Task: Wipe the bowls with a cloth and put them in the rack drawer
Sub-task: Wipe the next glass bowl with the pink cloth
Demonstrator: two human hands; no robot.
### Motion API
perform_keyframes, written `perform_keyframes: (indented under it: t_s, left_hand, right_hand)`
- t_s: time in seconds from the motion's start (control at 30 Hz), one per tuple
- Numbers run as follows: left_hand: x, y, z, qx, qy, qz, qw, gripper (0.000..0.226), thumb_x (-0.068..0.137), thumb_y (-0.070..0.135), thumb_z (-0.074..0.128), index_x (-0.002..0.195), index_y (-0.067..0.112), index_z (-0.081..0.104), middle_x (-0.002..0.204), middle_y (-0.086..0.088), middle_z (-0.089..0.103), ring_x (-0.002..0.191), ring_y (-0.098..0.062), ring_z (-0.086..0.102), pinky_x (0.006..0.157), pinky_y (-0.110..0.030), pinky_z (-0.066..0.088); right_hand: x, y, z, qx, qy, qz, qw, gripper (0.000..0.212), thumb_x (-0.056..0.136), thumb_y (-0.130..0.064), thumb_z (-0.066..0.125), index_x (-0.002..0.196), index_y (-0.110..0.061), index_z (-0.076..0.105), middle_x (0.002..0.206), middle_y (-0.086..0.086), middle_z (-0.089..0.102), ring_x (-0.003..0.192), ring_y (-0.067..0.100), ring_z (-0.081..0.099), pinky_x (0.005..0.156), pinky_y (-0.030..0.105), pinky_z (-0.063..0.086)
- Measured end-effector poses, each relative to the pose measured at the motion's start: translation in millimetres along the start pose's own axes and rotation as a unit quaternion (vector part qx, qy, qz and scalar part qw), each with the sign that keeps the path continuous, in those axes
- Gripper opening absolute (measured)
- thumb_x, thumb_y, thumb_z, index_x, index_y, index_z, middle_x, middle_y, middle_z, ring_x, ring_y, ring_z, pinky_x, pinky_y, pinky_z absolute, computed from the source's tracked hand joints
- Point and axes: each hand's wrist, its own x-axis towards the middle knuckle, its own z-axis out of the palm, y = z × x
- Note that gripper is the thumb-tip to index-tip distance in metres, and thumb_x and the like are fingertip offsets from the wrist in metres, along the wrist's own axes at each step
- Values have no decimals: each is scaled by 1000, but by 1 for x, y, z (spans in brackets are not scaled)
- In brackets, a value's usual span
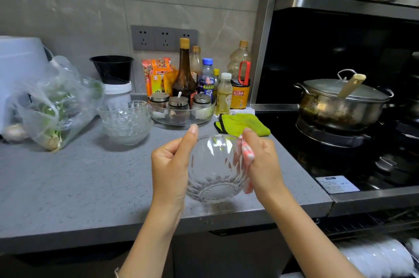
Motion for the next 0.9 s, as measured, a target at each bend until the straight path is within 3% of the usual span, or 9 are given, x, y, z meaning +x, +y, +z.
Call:
perform_keyframes:
  t_s: [0.07, 0.17, 0.3, 0.43, 0.53, 0.63, 0.7, 0.8, 0.9]
  left_hand:
    - [1, 2, -2, 40, -6, 16, 999, 78, 76, 56, 67, 59, -14, 36, 57, -36, 35, 59, -27, 38, 63, -27, 43]
    - [6, 14, -2, 160, -28, 82, 983, 57, 96, 40, 50, 52, 3, 47, 48, -10, 42, 47, -11, 42, 51, -12, 37]
    - [13, 26, 8, 296, -122, 185, 929, 54, 95, 50, 44, 55, 15, 53, 45, 0, 45, 44, -12, 42, 52, -30, 38]
    - [17, 25, 17, 325, -107, 216, 915, 58, 94, 46, 45, 44, 18, 34, 37, 4, 26, 39, -12, 24, 46, -30, 22]
    - [15, 19, 20, 252, -33, 164, 953, 64, 98, 37, 49, 40, 19, 28, 36, 8, 22, 38, -10, 20, 45, -30, 20]
    - [16, 8, 23, 169, 54, 80, 981, 61, 98, 38, 47, 44, 18, 27, 40, 5, 22, 41, -13, 20, 48, -31, 18]
    - [13, 2, 28, 150, 76, 56, 984, 61, 98, 41, 46, 44, 14, 36, 40, 0, 32, 41, -18, 29, 49, -34, 25]
    - [6, 0, 35, 128, 70, 33, 989, 60, 98, 44, 43, 46, 16, 52, 41, -1, 49, 41, -20, 46, 44, -29, 36]
    - [4, 5, 35, 134, 81, 47, 987, 60, 98, 42, 44, 44, 19, 30, 40, 4, 25, 38, -13, 23, 42, -25, 21]
  right_hand:
    - [-1, -7, 0, -19, -6, -13, 1000, 62, 89, -35, 41, 51, 14, 39, 47, 18, 41, 27, 12, 28, 31, 15, 19]
    - [2, -18, -1, -30, 0, -52, 998, 58, 97, -18, 43, 42, -1, 38, 44, 13, 35, 28, 6, 26, 31, 15, 22]
    - [11, -20, 1, -100, -23, -125, 987, 56, 90, -23, 43, 35, -13, 38, 34, -8, 34, 35, 5, 31, 45, 23, 26]
    - [12, -15, 5, -92, -11, -152, 984, 55, 91, -26, 40, 36, -21, 43, 38, -3, 44, 41, 6, 42, 50, 25, 34]
    - [7, -2, 6, -70, 16, -183, 980, 47, 99, -33, 35, 66, -14, 63, 61, 5, 59, 62, 17, 59, 69, 30, 49]
    - [-5, 12, 14, -165, 21, -226, 960, 42, 102, -40, 26, 125, -23, 56, 120, -15, 58, 100, 26, 61, 91, 47, 48]
    - [-10, 15, 20, -292, 26, -300, 908, 46, 103, -36, 22, 138, -23, 48, 142, -9, 45, 130, 24, 46, 109, 51, 34]
    - [-6, 11, 22, -380, 52, -377, 843, 46, 103, -34, 23, 137, -18, 51, 141, 0, 49, 138, 17, 36, 114, 44, 27]
    - [8, 5, 11, -232, 21, -294, 927, 42, 101, -35, 27, 132, -24, 53, 132, -6, 56, 130, 6, 44, 106, 41, 39]
